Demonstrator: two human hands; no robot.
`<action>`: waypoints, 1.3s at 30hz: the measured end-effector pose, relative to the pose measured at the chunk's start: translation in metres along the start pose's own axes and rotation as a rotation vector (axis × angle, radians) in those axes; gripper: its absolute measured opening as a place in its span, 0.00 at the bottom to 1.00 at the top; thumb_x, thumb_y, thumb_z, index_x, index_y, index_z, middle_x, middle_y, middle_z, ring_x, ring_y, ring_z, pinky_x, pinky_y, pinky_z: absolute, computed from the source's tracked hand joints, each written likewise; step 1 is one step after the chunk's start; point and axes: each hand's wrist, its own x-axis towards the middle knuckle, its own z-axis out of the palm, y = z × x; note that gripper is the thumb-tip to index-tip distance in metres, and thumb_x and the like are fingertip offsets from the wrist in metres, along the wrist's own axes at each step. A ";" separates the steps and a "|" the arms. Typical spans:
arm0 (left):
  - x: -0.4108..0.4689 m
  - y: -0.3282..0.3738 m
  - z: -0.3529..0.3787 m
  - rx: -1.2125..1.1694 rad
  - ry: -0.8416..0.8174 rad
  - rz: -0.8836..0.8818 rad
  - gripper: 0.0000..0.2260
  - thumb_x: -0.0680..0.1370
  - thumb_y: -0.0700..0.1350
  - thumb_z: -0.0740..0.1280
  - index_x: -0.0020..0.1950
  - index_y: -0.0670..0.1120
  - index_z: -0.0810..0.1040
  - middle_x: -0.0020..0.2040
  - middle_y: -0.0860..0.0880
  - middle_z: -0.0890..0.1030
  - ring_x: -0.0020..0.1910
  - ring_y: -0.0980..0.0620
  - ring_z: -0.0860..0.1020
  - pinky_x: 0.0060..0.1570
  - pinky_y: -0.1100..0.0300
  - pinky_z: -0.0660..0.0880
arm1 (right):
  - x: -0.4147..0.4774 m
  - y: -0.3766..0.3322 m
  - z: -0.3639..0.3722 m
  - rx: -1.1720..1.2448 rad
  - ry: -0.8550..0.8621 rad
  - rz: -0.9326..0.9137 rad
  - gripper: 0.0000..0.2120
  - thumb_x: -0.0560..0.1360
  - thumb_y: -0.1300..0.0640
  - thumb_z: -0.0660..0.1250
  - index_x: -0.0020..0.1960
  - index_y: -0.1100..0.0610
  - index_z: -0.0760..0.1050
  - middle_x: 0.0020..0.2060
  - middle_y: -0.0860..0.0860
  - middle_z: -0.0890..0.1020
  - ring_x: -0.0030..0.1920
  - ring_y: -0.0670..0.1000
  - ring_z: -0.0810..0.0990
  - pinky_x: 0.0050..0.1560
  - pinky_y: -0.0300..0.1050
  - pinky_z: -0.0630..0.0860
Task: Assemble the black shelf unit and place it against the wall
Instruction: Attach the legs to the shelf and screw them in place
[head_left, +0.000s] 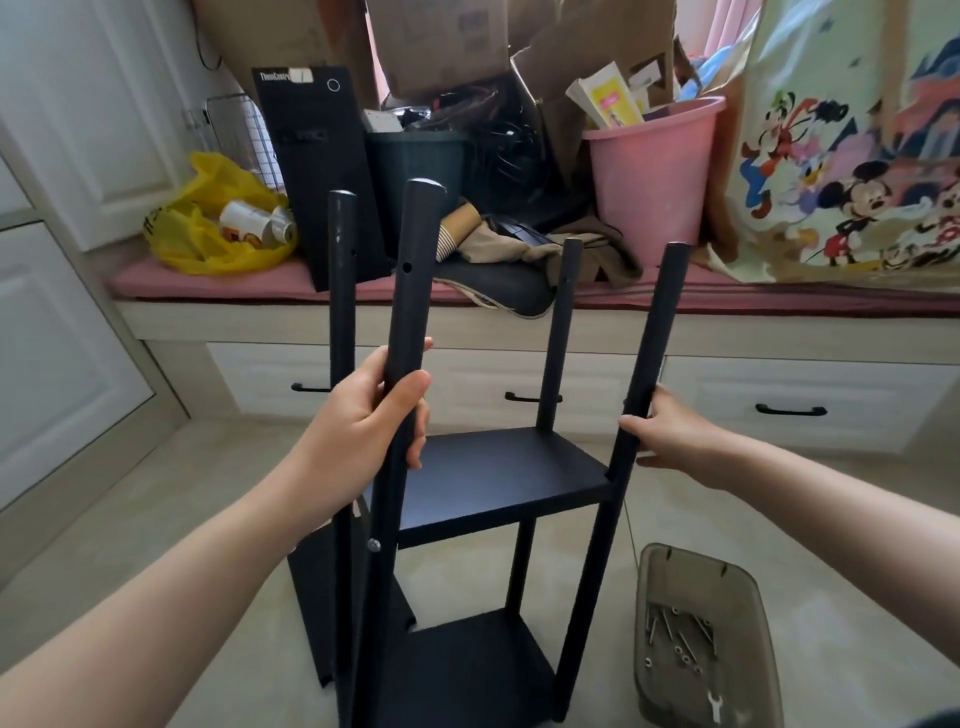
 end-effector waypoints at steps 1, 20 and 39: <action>0.001 -0.001 -0.001 0.005 0.004 0.013 0.11 0.84 0.47 0.60 0.66 0.55 0.72 0.34 0.49 0.76 0.31 0.49 0.75 0.36 0.61 0.78 | -0.002 0.002 -0.001 0.023 -0.009 -0.001 0.15 0.82 0.56 0.63 0.66 0.53 0.64 0.52 0.55 0.78 0.53 0.54 0.80 0.50 0.51 0.81; 0.031 -0.032 0.019 0.051 0.107 -0.064 0.04 0.83 0.46 0.65 0.57 0.51 0.76 0.44 0.50 0.82 0.44 0.53 0.84 0.49 0.61 0.78 | -0.037 0.032 -0.051 0.128 0.150 -0.122 0.11 0.78 0.60 0.69 0.58 0.53 0.71 0.49 0.58 0.81 0.48 0.56 0.84 0.42 0.51 0.83; 0.027 -0.047 -0.002 0.187 0.207 -0.159 0.05 0.82 0.46 0.67 0.55 0.56 0.76 0.54 0.53 0.82 0.50 0.57 0.84 0.56 0.51 0.80 | -0.057 0.034 -0.029 0.046 0.124 -0.225 0.11 0.79 0.60 0.68 0.59 0.53 0.70 0.48 0.54 0.77 0.50 0.55 0.81 0.46 0.53 0.84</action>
